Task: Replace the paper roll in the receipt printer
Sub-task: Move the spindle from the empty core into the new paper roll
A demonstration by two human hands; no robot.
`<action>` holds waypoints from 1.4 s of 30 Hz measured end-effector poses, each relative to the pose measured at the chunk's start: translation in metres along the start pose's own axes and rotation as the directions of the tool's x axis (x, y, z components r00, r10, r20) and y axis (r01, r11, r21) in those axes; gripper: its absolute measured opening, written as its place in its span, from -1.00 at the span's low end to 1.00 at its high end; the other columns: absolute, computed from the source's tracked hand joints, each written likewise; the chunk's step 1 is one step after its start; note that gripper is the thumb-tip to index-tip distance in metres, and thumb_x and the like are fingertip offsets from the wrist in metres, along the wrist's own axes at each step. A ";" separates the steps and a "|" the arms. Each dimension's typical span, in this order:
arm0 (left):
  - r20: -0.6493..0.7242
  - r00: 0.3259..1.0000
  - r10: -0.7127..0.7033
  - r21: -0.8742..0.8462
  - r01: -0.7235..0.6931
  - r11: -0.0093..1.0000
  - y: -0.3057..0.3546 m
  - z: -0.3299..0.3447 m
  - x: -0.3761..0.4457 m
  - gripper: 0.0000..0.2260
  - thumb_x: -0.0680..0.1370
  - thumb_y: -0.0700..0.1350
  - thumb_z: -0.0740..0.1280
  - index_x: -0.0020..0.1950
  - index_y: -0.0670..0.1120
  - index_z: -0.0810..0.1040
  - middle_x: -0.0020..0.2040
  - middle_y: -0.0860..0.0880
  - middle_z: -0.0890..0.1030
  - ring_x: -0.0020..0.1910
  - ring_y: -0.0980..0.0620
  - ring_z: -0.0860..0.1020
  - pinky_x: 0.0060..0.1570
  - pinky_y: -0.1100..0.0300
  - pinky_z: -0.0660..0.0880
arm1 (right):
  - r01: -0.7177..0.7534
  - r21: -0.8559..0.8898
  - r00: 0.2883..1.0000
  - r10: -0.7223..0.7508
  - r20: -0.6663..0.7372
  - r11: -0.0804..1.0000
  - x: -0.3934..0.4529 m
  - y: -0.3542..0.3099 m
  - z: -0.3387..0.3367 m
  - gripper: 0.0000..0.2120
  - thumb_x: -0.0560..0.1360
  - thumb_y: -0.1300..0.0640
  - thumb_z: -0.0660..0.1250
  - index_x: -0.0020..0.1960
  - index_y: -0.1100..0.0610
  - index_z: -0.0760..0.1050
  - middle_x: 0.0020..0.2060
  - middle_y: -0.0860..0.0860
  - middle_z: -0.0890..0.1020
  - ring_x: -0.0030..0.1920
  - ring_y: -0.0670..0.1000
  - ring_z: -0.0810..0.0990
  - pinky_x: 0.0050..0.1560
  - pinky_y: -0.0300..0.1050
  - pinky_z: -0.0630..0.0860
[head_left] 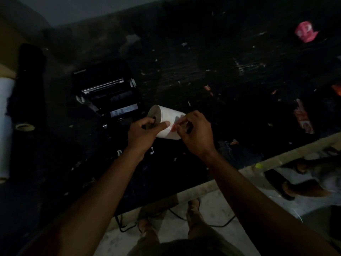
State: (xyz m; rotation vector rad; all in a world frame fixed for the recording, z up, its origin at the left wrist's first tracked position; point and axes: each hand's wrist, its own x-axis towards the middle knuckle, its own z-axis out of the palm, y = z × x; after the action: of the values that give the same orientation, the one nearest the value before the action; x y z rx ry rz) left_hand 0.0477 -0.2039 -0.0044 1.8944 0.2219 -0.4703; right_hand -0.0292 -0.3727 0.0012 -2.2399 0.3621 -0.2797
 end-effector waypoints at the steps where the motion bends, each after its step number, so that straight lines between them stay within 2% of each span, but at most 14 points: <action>1: -0.012 1.000 -0.007 -0.017 0.006 1.000 -0.003 -0.002 -0.004 -0.52 0.13 0.31 0.65 -0.11 0.06 0.75 -0.03 0.08 0.76 0.01 0.04 0.72 0.10 -0.08 0.67 | 0.010 0.004 1.000 -0.010 0.024 1.000 -0.003 -0.002 -0.001 -0.83 0.43 -0.03 0.47 -0.04 0.03 0.64 -0.01 -0.04 0.59 0.06 -0.07 0.54 0.09 -0.10 0.54; 4: -0.050 0.999 -0.020 -0.097 0.015 0.995 -0.008 -0.006 -0.013 -0.57 0.17 0.27 0.64 -0.12 0.04 0.75 -0.03 0.04 0.76 0.02 0.00 0.72 0.06 -0.05 0.69 | 0.046 0.056 0.998 -0.048 0.040 0.997 -0.016 0.001 -0.006 -0.93 0.43 0.06 0.47 -0.09 -0.01 0.64 -0.05 -0.08 0.59 0.03 -0.09 0.55 0.06 -0.13 0.54; 8: -0.078 0.997 -0.028 -0.198 0.012 0.980 -0.014 -0.018 -0.022 -0.69 0.29 0.13 0.65 -0.11 -0.03 0.74 0.06 -0.04 0.72 0.10 -0.05 0.69 0.04 -0.04 0.70 | -0.164 0.166 0.986 0.169 -0.015 0.972 -0.027 0.030 -0.012 -0.93 0.43 0.10 0.50 -0.18 -0.01 0.62 -0.13 -0.05 0.64 -0.08 -0.07 0.64 0.00 -0.05 0.59; 10: -0.073 0.997 -0.035 -0.251 0.016 0.968 -0.018 -0.026 -0.025 -0.71 0.29 0.10 0.65 -0.11 -0.02 0.74 0.08 -0.04 0.72 0.13 -0.05 0.69 0.05 -0.05 0.70 | -0.226 0.013 0.974 0.226 -0.020 0.974 -0.026 0.050 -0.014 -0.84 0.38 0.00 0.48 -0.22 0.09 0.65 -0.21 -0.04 0.63 -0.13 0.00 0.64 -0.03 0.03 0.59; 12: -0.065 0.997 -0.047 -0.286 0.026 0.958 -0.019 -0.034 -0.031 -0.73 0.33 0.06 0.64 -0.07 -0.03 0.75 0.11 -0.06 0.72 0.15 -0.04 0.69 0.04 0.02 0.69 | -0.275 -0.087 0.955 0.283 0.089 0.957 -0.025 0.061 -0.014 -0.70 0.38 -0.02 0.47 -0.25 0.25 0.66 -0.27 0.06 0.66 -0.19 0.08 0.66 -0.06 -0.01 0.60; 15: -0.058 0.997 -0.053 -0.301 0.033 0.953 -0.023 -0.043 -0.039 -0.76 0.40 0.01 0.61 -0.01 -0.07 0.74 0.15 -0.08 0.70 0.15 -0.02 0.68 -0.06 0.17 0.67 | -0.274 -0.203 0.940 0.307 0.151 0.940 -0.023 0.074 0.001 -0.49 0.33 -0.27 0.34 -0.29 0.21 0.67 -0.28 0.15 0.71 -0.24 0.12 0.67 -0.14 -0.05 0.61; 18: -0.061 0.996 -0.064 -0.319 0.042 0.947 -0.026 -0.049 -0.047 -0.76 0.43 -0.01 0.60 0.02 -0.09 0.73 0.16 -0.10 0.70 0.14 -0.01 0.68 -0.09 0.21 0.66 | -0.256 -0.370 0.918 0.344 0.197 0.893 -0.018 0.092 0.024 -0.61 0.36 -0.18 0.33 -0.16 0.16 0.63 -0.13 0.16 0.70 -0.05 0.19 0.67 -0.08 -0.01 0.58; 21: -0.052 0.995 -0.084 -0.348 0.061 0.935 -0.032 -0.053 -0.053 -0.81 0.44 -0.03 0.58 0.00 -0.06 0.72 0.15 -0.10 0.69 0.14 0.00 0.68 -0.08 0.22 0.66 | -0.215 -0.454 0.933 0.319 0.166 0.865 -0.017 0.097 0.037 -0.73 0.38 -0.03 0.45 -0.07 0.16 0.57 -0.08 0.15 0.69 -0.02 0.21 0.66 -0.14 -0.08 0.50; 25: -0.028 0.991 -0.130 -0.409 0.108 0.906 -0.039 -0.055 -0.061 -0.83 0.46 -0.03 0.55 -0.05 -0.09 0.69 0.11 -0.10 0.70 0.15 -0.03 0.67 0.00 0.13 0.66 | -0.246 -0.402 0.940 0.318 0.123 0.882 -0.022 0.098 0.045 -0.68 0.34 0.01 0.53 -0.02 0.11 0.50 -0.05 0.09 0.66 0.00 0.16 0.63 -0.16 -0.11 0.40; 30: 0.004 0.984 -0.179 -0.491 0.158 0.857 -0.045 -0.055 -0.070 -0.77 0.45 -0.05 0.54 -0.01 -0.16 0.66 0.14 -0.14 0.69 0.20 -0.09 0.66 0.10 0.01 0.64 | -0.302 -0.158 0.953 0.293 -0.074 0.940 -0.033 0.111 0.026 -0.56 0.34 -0.31 0.44 0.02 -0.02 0.52 -0.06 -0.07 0.59 -0.10 -0.04 0.61 -0.15 -0.13 0.49; 34: 0.059 0.976 -0.207 -0.592 0.201 0.781 -0.046 -0.056 -0.076 -0.77 0.47 -0.10 0.48 0.08 -0.14 0.62 0.11 -0.10 0.70 0.18 -0.09 0.66 0.15 -0.02 0.64 | -0.428 -0.292 0.904 0.400 -0.155 0.855 -0.037 0.147 0.009 -0.58 0.44 -0.14 0.40 0.17 0.11 0.54 0.11 0.17 0.58 0.13 0.28 0.57 0.09 0.11 0.51; 37: 0.103 0.972 -0.213 -0.659 0.227 0.717 -0.048 -0.056 -0.078 -0.80 0.53 -0.10 0.41 0.14 -0.07 0.61 0.10 -0.05 0.71 0.16 -0.06 0.66 0.10 0.01 0.66 | -0.432 -0.375 0.893 0.448 -0.047 0.820 -0.033 0.171 0.009 -0.54 0.42 -0.25 0.26 0.11 0.05 0.60 0.11 0.14 0.61 0.16 0.22 0.55 0.14 0.08 0.50; 39: 0.134 0.966 -0.220 -0.704 0.249 0.665 -0.049 -0.057 -0.077 -0.77 0.54 -0.09 0.40 0.19 -0.04 0.60 0.07 -0.04 0.75 0.17 -0.07 0.66 0.07 -0.01 0.68 | -0.446 -0.257 0.895 0.436 -0.096 0.857 -0.030 0.173 0.007 -0.64 0.44 -0.16 0.36 0.06 0.09 0.63 0.04 0.15 0.66 0.09 0.19 0.63 0.07 0.03 0.54; 42: 0.178 0.958 -0.223 -0.751 0.279 0.598 -0.045 -0.059 -0.077 -0.61 0.43 -0.05 0.43 0.24 -0.05 0.57 0.02 -0.04 0.78 0.20 -0.10 0.64 0.04 -0.02 0.68 | -0.446 0.113 0.868 0.460 -0.189 0.888 -0.026 0.158 -0.005 -0.73 0.44 0.01 0.52 0.03 0.15 0.62 -0.10 0.12 0.73 -0.05 0.14 0.72 0.00 0.06 0.64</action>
State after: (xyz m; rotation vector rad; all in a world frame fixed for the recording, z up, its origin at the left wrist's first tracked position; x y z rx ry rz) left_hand -0.0262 -0.1274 0.0076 0.9833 0.5623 -0.5171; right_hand -0.0812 -0.4647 -0.1196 -1.9912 0.9644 -0.2708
